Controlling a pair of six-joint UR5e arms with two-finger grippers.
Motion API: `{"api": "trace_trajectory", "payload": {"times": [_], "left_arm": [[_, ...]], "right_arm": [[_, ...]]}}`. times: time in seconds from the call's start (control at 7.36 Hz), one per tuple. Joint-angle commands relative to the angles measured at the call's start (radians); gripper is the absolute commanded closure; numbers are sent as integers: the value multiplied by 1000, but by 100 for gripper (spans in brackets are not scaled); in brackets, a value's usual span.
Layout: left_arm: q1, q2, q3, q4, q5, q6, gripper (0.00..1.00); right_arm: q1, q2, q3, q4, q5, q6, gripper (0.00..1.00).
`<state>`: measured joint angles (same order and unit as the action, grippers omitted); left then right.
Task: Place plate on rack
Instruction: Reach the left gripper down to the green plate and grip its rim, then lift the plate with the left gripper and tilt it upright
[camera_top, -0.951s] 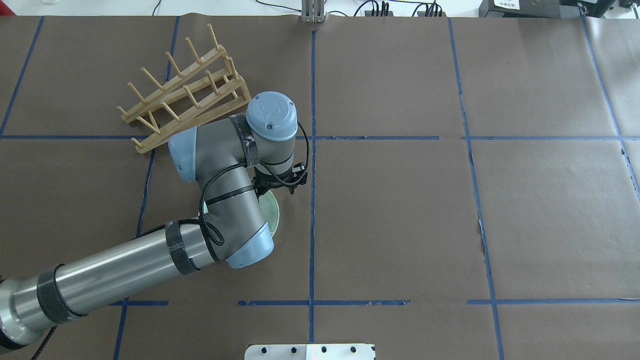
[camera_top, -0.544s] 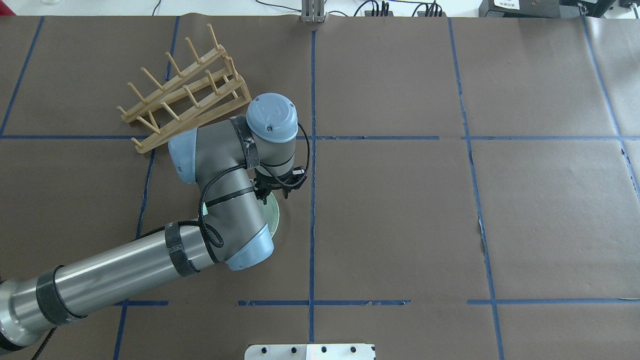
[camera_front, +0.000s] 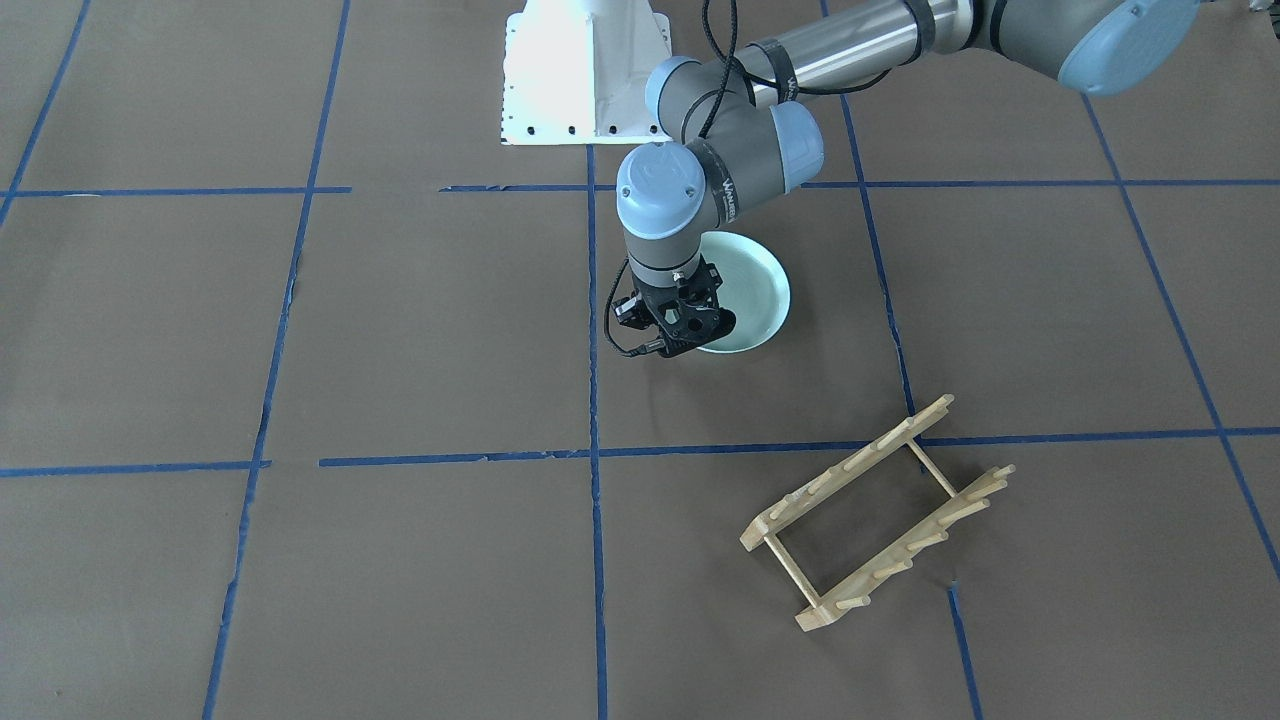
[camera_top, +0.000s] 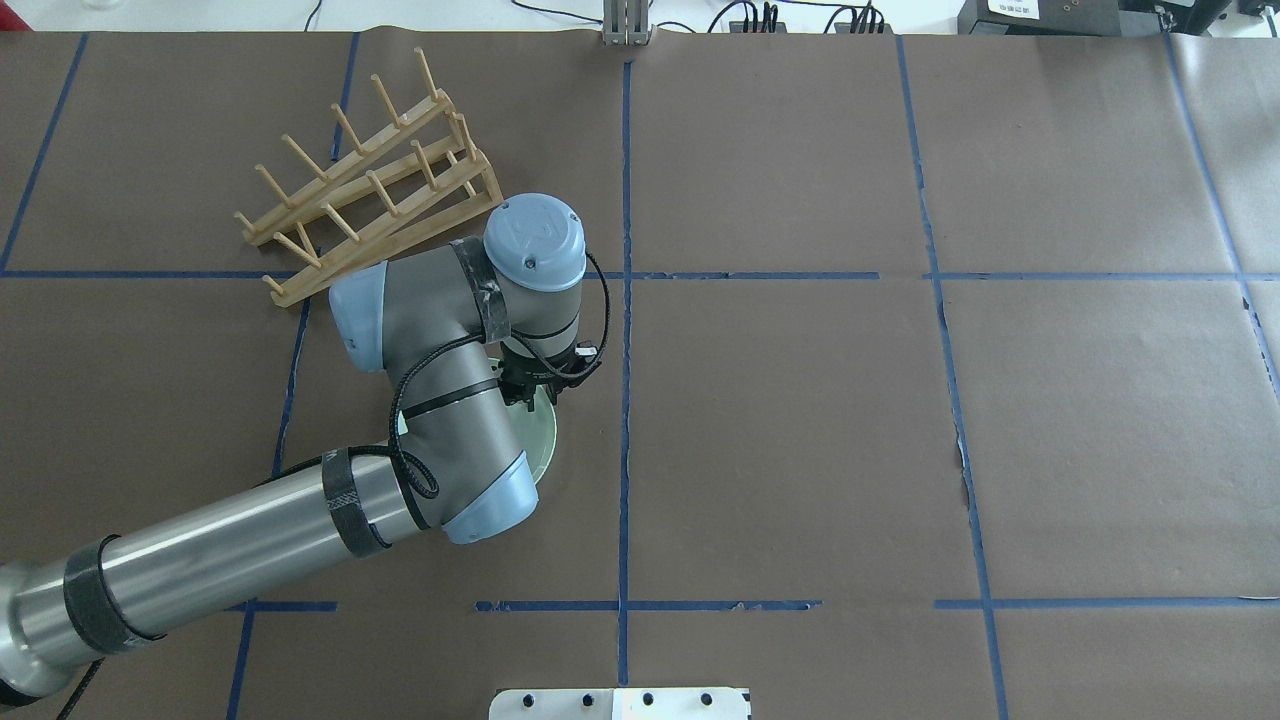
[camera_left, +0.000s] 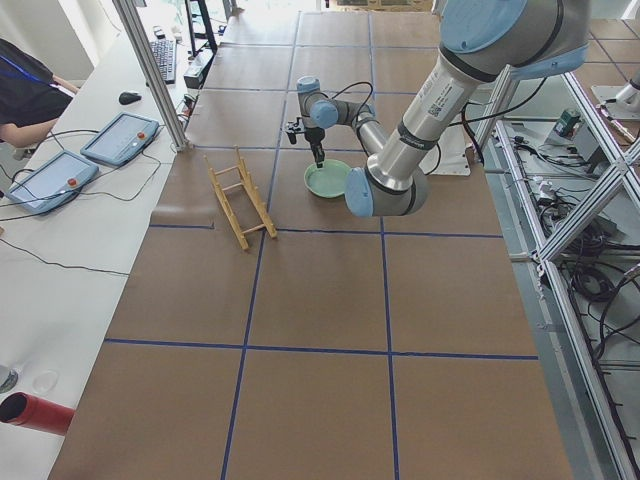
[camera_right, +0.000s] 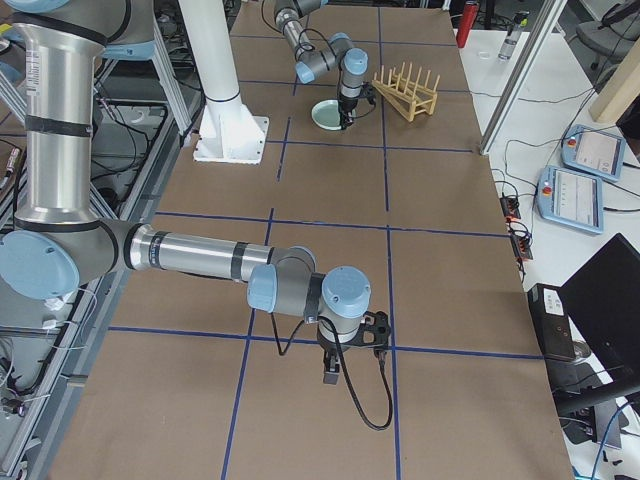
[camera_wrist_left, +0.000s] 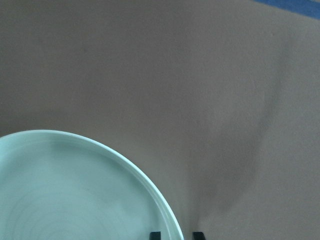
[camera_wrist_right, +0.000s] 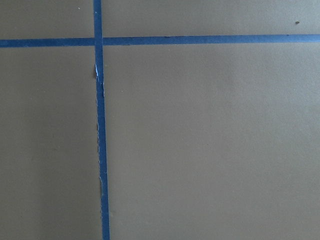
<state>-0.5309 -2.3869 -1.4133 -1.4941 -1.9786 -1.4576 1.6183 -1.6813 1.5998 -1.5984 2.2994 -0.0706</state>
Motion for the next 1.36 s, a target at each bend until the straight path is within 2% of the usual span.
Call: {"api": "trace_trajectory", "payload": {"times": [0.0, 0.27, 0.41, 0.68, 0.82, 0.95, 1.22], "left_arm": [[0, 5, -9, -3, -3, 3, 99], [-1, 23, -35, -35, -6, 2, 100], [-4, 28, -83, -34, -11, 3, 100], [-65, 26, -236, -41, -34, 6, 100], [-124, 26, -307, -85, -101, 6, 100], [-189, 25, -340, -207, -147, 6, 100], [-308, 41, -339, -473, -169, 5, 100]], "right_arm": [[-1, 0, 0, 0, 0, 0, 0], [0, 0, 0, 0, 0, 0, 0], [0, 0, 0, 0, 0, 0, 0], [-1, 0, 0, 0, 0, 0, 0], [0, 0, 0, 0, 0, 0, 0], [0, 0, 0, 0, 0, 0, 0], [-1, 0, 0, 0, 0, 0, 0]]}}
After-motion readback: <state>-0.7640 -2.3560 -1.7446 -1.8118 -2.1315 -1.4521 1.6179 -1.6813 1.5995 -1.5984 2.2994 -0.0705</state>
